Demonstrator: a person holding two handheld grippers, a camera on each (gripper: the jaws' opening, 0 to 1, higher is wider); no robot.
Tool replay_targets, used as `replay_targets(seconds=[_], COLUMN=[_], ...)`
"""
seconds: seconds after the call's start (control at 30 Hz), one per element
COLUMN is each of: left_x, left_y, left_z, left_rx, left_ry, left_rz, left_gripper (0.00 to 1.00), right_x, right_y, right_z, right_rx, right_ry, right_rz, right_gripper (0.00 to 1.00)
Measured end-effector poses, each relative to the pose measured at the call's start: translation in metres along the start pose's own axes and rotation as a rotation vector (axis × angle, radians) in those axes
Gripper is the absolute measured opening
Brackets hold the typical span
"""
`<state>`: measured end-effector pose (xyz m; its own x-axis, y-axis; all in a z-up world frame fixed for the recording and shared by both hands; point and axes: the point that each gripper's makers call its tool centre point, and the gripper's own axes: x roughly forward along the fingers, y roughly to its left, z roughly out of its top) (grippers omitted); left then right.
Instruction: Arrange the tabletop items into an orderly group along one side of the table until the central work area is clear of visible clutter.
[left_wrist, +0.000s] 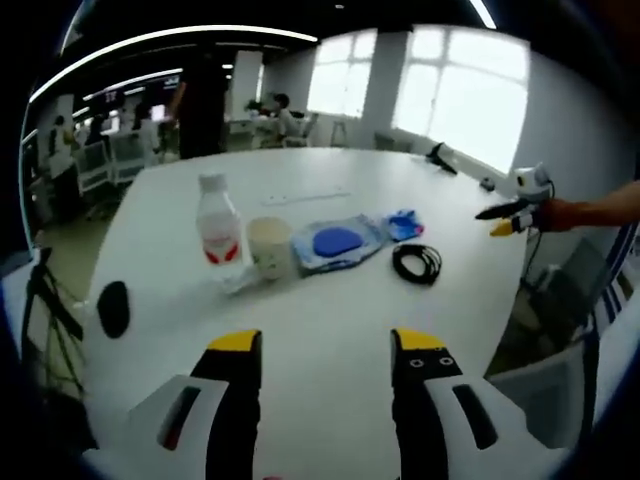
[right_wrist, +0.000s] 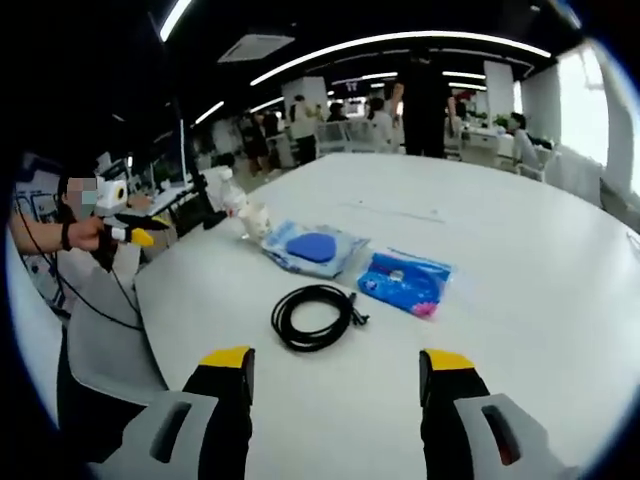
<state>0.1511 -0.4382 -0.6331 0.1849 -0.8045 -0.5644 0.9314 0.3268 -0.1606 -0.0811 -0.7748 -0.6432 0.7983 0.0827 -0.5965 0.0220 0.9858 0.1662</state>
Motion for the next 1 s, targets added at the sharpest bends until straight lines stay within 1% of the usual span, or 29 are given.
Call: replay_targets(seconds=[0.13,0.2,0.33,0.43,0.53,0.57,0.67,0.73,0.9,1.0], left_x=[-0.011,-0.016,-0.021,-0.024,-0.026,-0.027,-0.028,-0.031,-0.037,-0.04], left_y=[0.007,0.012,0.018,0.014,0.012,0.013,0.011,0.013,0.023,0.03], left_z=[-0.008,-0.009,-0.01,-0.003,0.002,0.001,0.0,-0.003,-0.007,-0.01], left_rx=[0.005,-0.009,-0.011,-0.013,-0.016,-0.02,-0.012,-0.014,-0.038,-0.037], left_ry=[0.014,0.006,0.0,-0.024,-0.039,-0.042,-0.036,-0.032,-0.038,-0.037], left_rz=[0.007,0.011,0.009,0.001,0.004,0.006,0.007,0.006,0.023,0.027], left_gripper=[0.57,0.59,0.64,0.7,0.73,0.74,0.78,0.78,0.79,0.79], right_x=[-0.006,-0.007,-0.004,-0.002,0.001,0.002,0.004,0.004,0.005,0.005], right_y=[0.007,0.014,0.029,0.038,0.041,0.044,0.05,0.053,0.052,0.055], right_z=[-0.006,-0.01,-0.014,-0.01,-0.006,-0.006,-0.006,-0.006,-0.007,-0.006], right_rx=[-0.028,-0.058,-0.078,-0.081,-0.079,-0.081,-0.076,-0.069,-0.053,-0.048], right_ry=[0.018,0.042,0.063,0.053,0.032,0.03,0.031,0.027,0.014,0.011], right_rz=[0.023,0.039,0.071,0.09,0.102,0.105,0.114,0.116,0.125,0.125], right_gripper=[0.75,0.76,0.8,0.83,0.85,0.87,0.89,0.89,0.92,0.94])
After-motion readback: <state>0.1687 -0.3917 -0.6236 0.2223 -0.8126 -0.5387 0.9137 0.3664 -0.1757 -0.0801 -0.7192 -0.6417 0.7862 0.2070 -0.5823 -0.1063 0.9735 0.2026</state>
